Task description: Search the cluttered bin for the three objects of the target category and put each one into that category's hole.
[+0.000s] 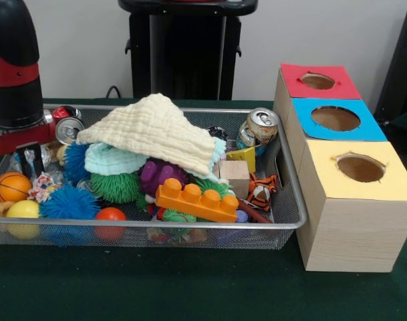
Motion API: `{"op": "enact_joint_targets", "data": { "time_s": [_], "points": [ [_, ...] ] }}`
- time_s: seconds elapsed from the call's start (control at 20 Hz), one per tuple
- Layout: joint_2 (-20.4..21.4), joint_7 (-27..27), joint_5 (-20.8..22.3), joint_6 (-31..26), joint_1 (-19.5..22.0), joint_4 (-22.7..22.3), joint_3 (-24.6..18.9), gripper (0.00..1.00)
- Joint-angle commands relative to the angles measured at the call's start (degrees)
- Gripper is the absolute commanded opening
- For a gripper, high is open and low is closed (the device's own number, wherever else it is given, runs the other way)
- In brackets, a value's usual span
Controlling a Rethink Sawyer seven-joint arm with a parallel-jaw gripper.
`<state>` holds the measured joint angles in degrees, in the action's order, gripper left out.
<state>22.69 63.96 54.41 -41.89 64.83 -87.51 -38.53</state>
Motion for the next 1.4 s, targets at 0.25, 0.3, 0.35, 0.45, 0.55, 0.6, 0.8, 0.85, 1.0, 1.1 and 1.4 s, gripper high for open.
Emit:
{"op": "enact_joint_targets", "data": {
  "time_s": [0.25,0.3,0.35,0.45,0.55,0.6,0.8,0.85,1.0,1.1,1.4],
  "points": [
    [-6.0,-16.4,4.0,3.1,0.6,1.9,-0.8,0.0],
    [-6.0,-16.4,3.9,3.0,0.7,2.0,-0.9,0.0],
    [-6.0,-16.4,3.9,3.0,0.7,2.0,-0.9,0.0],
    [-5.9,-16.2,3.9,3.1,0.7,2.0,-1.0,0.0],
    [-5.2,-15.4,3.9,3.4,0.5,1.5,-1.1,0.0],
    [-4.0,-14.6,3.6,3.4,0.4,0.5,-1.2,0.0],
    [0.5,-13.6,2.0,2.5,1.0,-2.9,-1.8,0.0],
    [1.5,-13.6,1.5,2.2,1.2,-3.7,-2.1,0.0],
    [6.5,-11.6,1.5,6.8,2.7,-7.0,-4.6,0.0],
    [8.7,-11.2,0.8,7.9,3.9,-8.9,-6.0,0.0],
    [12.2,-10.4,-0.2,8.5,6.3,-13.1,-8.1,0.0]
  ]
}}
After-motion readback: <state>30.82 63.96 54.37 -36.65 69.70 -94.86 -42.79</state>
